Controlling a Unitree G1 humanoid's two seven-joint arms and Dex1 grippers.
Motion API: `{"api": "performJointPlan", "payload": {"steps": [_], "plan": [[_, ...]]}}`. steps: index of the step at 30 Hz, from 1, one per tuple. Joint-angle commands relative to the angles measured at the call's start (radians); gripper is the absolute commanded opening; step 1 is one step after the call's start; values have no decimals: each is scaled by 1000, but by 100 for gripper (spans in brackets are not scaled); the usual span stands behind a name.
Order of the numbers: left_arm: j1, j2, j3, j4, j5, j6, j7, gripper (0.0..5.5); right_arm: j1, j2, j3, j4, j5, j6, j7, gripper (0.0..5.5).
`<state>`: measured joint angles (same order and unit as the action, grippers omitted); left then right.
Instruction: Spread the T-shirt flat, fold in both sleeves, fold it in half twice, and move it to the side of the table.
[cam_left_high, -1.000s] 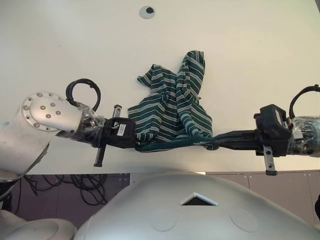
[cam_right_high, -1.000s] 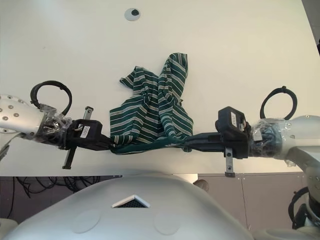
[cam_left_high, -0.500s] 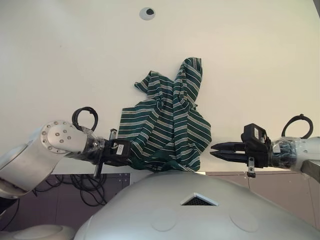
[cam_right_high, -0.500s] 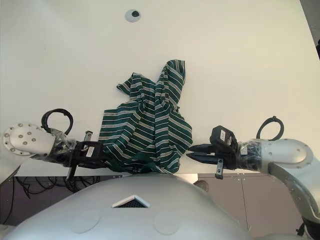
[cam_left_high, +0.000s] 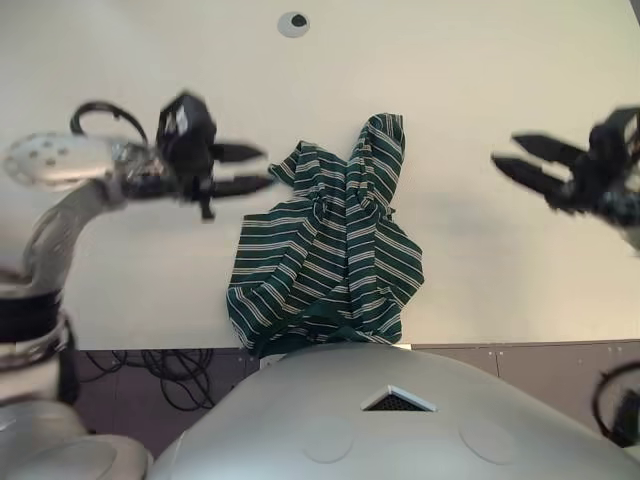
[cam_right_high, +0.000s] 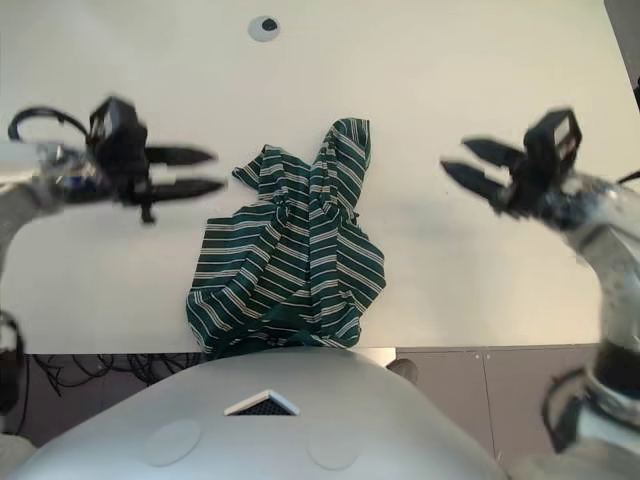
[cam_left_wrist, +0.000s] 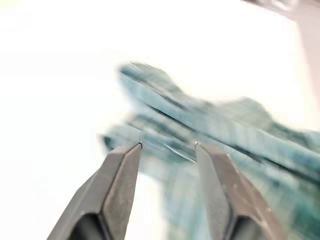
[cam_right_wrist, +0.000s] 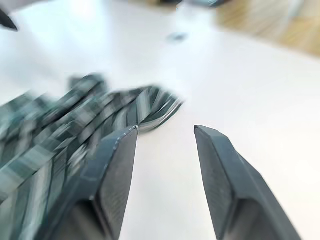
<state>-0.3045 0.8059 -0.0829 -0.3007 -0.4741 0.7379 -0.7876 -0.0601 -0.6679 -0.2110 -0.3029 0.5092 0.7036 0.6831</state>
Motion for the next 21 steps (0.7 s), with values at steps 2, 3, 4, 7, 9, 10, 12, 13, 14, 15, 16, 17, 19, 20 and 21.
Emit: {"api": "performJointPlan", "payload": {"steps": [2, 3, 4, 7, 9, 10, 12, 13, 14, 15, 16, 17, 19, 20, 21], "plan": [[-128, -83, -232, 380, 357, -318, 68, 194, -315, 190, 241, 448, -205, -148, -73, 206], [-138, -95, -256, 436, 387, -378, 41, 194, -361, 221, 249, 534, -217, -178, -69, 206], [-143, -107, -261, 472, 390, -412, 11, 194, -389, 235, 262, 597, -238, -213, -69, 206], [-147, -129, -181, 501, 257, -401, -153, 194, -418, 266, 264, 691, -258, -272, -55, 206], [-164, -117, -142, 547, 199, -398, -256, 194, -405, 270, 258, 698, -264, -286, -53, 206], [-173, -112, -131, 570, 178, -387, -300, 194, -396, 270, 254, 693, -263, -288, -53, 206], [-188, -96, -140, 611, 186, -389, -376, 194, -379, 267, 251, 672, -261, -284, -52, 206], [-193, -90, -152, 621, 194, -389, -414, 194, -370, 266, 251, 658, -260, -278, -54, 206], [-198, -90, -165, 632, 208, -399, -437, 194, -361, 265, 250, 643, -258, -271, -54, 206], [-200, -96, -180, 645, 226, -414, -453, 194, -354, 265, 251, 628, -256, -264, -53, 206], [-200, -104, -192, 659, 245, -434, -462, 194, -348, 266, 253, 617, -254, -259, -52, 206], [-200, -111, -198, 669, 259, -448, -466, 194, -342, 268, 255, 606, -253, -253, -51, 206], [-188, -117, -208, 681, 273, -462, -489, 194, -341, 273, 262, 601, -254, -247, -48, 206], [-183, -119, -210, 689, 282, -472, -493, 194, -343, 276, 266, 604, -257, -246, -46, 206], [-185, -123, -214, 708, 296, -488, -493, 194, -344, 276, 268, 606, -259, -246, -46, 206]]}}
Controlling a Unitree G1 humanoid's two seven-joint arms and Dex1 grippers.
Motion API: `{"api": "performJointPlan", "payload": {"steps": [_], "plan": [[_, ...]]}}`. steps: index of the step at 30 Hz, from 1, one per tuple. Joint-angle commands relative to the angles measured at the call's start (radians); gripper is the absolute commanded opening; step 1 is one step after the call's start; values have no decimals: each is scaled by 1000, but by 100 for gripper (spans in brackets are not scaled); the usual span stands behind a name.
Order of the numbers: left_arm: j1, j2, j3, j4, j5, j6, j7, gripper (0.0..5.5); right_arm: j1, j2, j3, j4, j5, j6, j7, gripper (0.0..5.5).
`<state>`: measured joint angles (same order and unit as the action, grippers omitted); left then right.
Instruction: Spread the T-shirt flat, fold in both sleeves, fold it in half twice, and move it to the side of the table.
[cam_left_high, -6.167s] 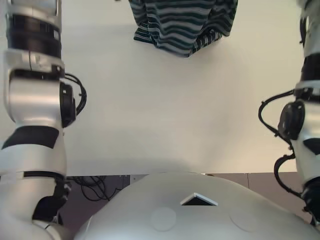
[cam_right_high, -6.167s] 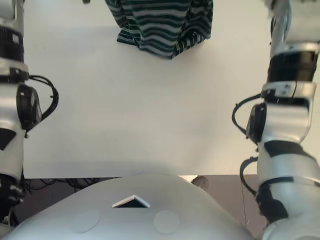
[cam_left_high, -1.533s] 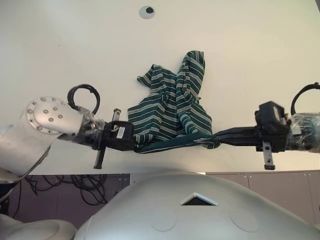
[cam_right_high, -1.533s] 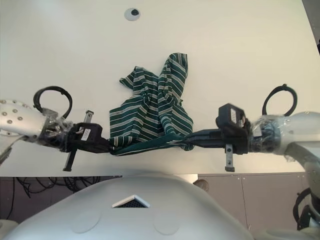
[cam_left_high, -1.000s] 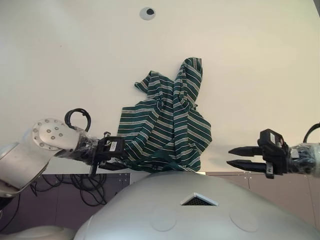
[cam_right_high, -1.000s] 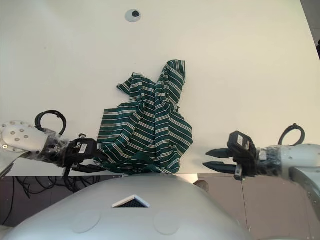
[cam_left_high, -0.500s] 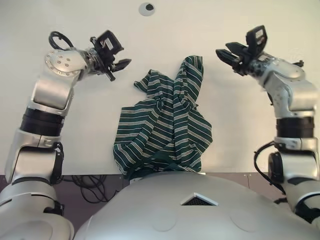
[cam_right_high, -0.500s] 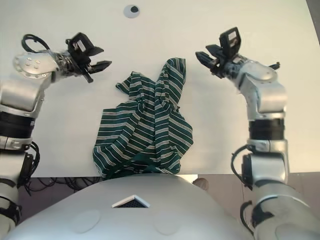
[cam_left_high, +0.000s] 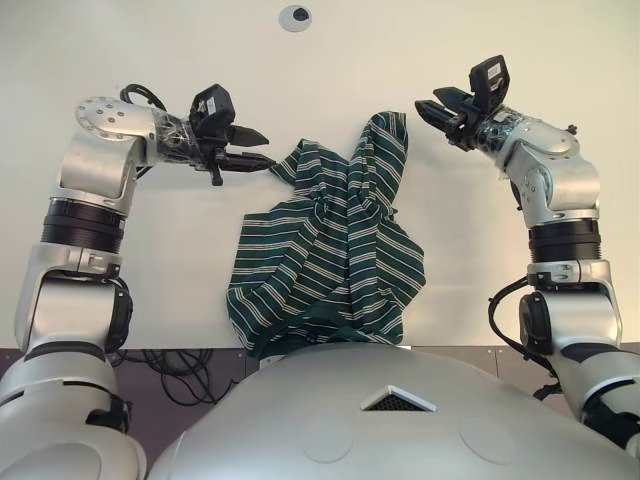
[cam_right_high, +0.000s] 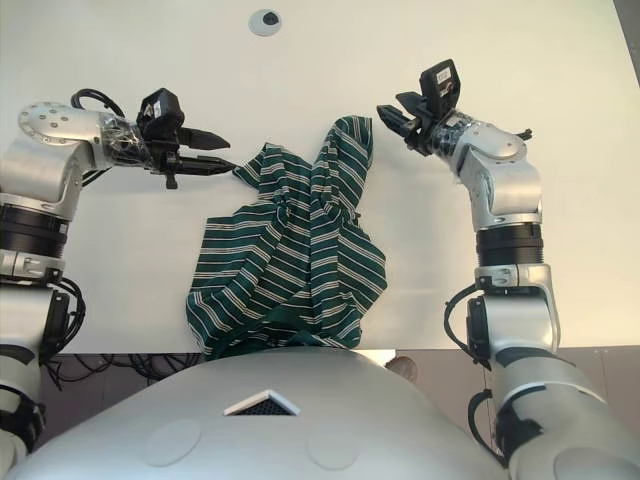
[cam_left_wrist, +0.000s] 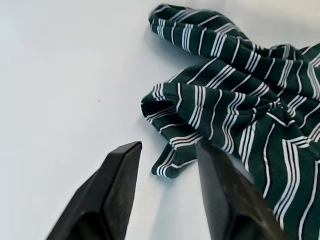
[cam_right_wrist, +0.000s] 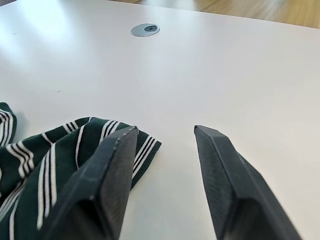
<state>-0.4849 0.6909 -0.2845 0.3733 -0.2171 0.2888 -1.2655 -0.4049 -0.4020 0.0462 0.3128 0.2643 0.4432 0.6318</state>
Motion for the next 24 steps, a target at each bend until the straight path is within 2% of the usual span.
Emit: {"api": "performJointPlan", "payload": {"steps": [1, 4, 11, 16, 21, 24], "plan": [[-10, -10, -22, 58, 59, -65, -16, 194, 1, 12, 12, -14, -13, 17, 7, 206], [-22, -23, -38, 110, 94, -111, -34, 194, 2, 14, 14, -18, -12, 21, 6, 206], [-70, -81, -41, 229, 158, -211, -22, 95, 6, 24, 14, -22, -5, 28, 5, 210], [-72, -85, -34, 246, 172, -243, -34, 92, 20, 27, 17, -39, 0, 40, 6, 210], [-70, -111, -63, 278, 222, -300, -19, 16, 15, 30, 12, -39, 1, 47, 2, 210], [-85, -129, -60, 309, 235, -330, -8, 4, 20, 35, 13, -39, 1, 46, 0, 210]]}}
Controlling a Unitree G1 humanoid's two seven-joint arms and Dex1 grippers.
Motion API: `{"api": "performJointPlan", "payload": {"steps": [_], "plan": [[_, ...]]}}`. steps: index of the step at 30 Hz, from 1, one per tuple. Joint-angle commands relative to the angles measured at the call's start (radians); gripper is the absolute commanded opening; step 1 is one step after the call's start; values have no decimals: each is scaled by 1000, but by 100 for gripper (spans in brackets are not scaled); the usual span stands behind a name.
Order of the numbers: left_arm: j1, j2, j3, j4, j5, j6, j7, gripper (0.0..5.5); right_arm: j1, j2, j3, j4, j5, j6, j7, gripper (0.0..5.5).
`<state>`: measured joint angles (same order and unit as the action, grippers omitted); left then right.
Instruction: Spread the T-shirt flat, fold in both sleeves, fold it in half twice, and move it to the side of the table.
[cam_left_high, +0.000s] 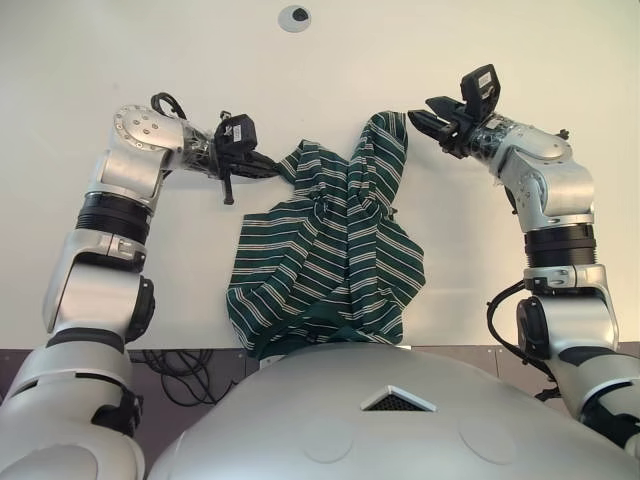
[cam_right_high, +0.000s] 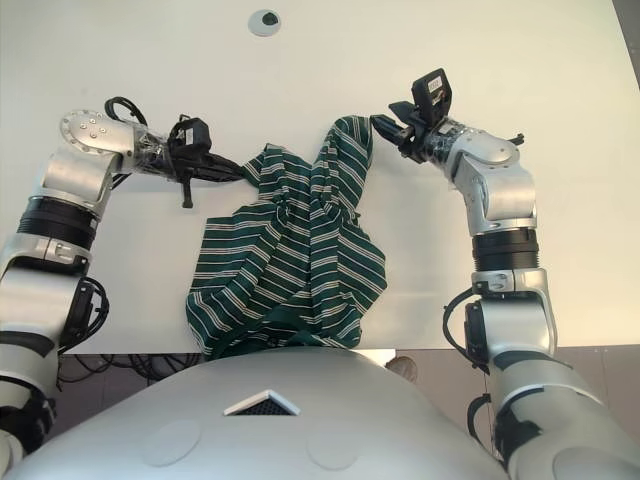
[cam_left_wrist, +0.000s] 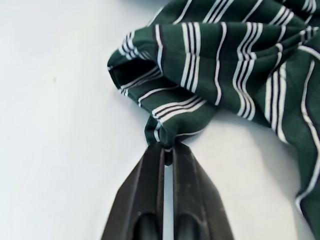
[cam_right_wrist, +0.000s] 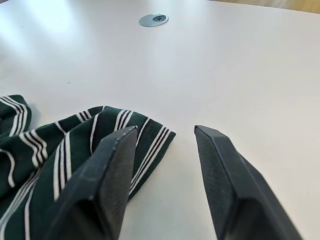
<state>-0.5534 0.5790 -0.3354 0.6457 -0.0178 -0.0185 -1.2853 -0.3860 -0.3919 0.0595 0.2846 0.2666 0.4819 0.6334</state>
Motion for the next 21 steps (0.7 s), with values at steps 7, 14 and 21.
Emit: {"api": "performJointPlan", "payload": {"steps": [7, 14, 21], "plan": [[-141, -28, -29, 231, 264, -353, 430, 4, 10, 40, 8, -20, -13, 7, -7, 210], [-175, 76, -160, 274, 708, -579, 1085, 4, 46, 54, -6, -46, 4, 8, -15, 210], [-206, 9, -187, 360, 735, -657, 1177, 0, -30, 157, 9, -42, 45, 17, 1, 194]]}}
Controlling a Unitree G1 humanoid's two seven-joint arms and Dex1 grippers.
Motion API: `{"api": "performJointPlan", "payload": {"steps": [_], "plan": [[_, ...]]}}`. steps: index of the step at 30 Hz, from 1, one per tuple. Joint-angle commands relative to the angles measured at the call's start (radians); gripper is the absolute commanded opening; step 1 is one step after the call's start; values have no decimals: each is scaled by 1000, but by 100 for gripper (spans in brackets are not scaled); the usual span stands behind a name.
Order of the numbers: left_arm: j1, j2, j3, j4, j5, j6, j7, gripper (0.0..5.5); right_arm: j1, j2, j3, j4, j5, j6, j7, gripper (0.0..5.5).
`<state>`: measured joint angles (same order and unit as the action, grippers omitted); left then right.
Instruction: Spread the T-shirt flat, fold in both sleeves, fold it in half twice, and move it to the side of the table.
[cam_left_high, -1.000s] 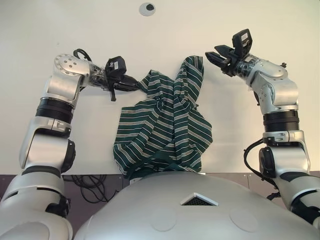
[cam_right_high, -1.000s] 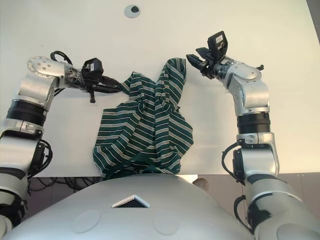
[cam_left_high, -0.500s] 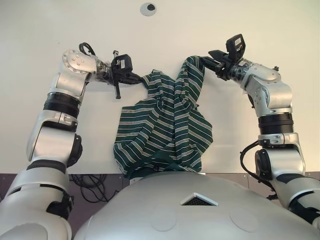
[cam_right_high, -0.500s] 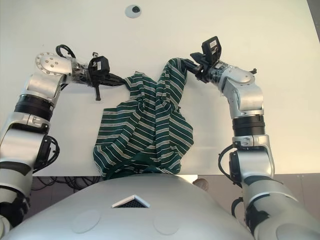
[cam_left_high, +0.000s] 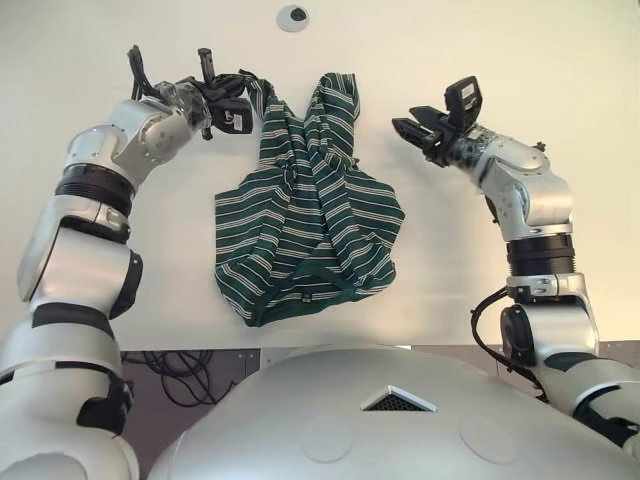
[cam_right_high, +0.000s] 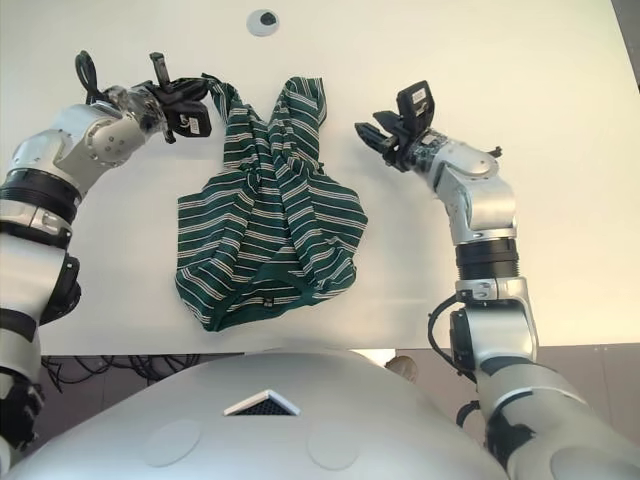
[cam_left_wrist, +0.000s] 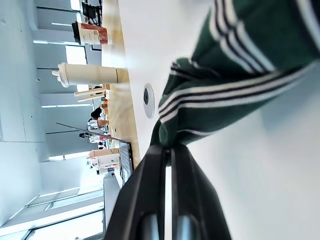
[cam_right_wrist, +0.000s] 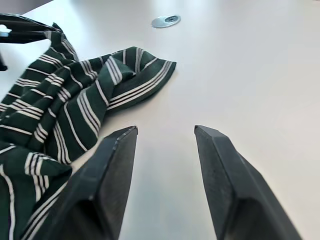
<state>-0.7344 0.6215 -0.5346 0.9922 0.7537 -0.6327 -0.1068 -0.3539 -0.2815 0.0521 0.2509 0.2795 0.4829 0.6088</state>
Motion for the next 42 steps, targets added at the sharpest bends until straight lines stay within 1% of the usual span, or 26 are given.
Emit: {"api": "performJointPlan", "payload": {"steps": [1, 4, 12, 17, 22, 23, 24, 26, 31, 34, 36, 39, 42], "plan": [[-26, -43, 24, 9, -57, -51, -11, 0, -74, 57, 22, 4, 30, 14, 31, 175], [-35, -65, 42, -26, -98, -65, -38, 0, -119, 73, 42, 59, 23, 1, 55, 135], [-22, -106, 96, -124, -208, -33, -144, 0, -251, 121, 66, 232, 11, 49, 75, 135], [3, -157, 133, -256, -309, 48, -248, 0, -320, 130, 60, 315, 24, 163, 89, 135], [27, -167, 148, -331, -329, 107, -291, 0, -351, 134, 89, 392, -18, 176, 90, 135], [28, -167, 149, -332, -329, 112, -294, 0, -352, 137, 85, 402, -24, 169, 83, 116], [28, -166, 149, -329, -326, 117, -295, 0, -353, 141, 78, 409, -23, 158, 84, 109], [25, -153, 146, -302, -306, 119, -282, 0, -345, 141, 66, 398, -15, 148, 87, 74], [16, -130, 157, -222, -290, 118, -257, 0, -276, 144, 5, 266, 83, 166, 159, 3], [1, -122, 166, -188, -291, 108, -247, 0, -225, 128, -31, 217, 108, 177, 143, 3], [-15, -106, 169, -147, -277, 100, -224, 0, -188, 107, -80, 172, 130, 187, 131, 3], [-44, -69, 162, -74, -234, 84, -163, 0, -93, 30, -159, 52, 164, 219, 136, 3], [-48, -39, 154, -34, -201, 65, -115, 0, -21, -39, -212, -31, 194, 243, 147, 3]]}}
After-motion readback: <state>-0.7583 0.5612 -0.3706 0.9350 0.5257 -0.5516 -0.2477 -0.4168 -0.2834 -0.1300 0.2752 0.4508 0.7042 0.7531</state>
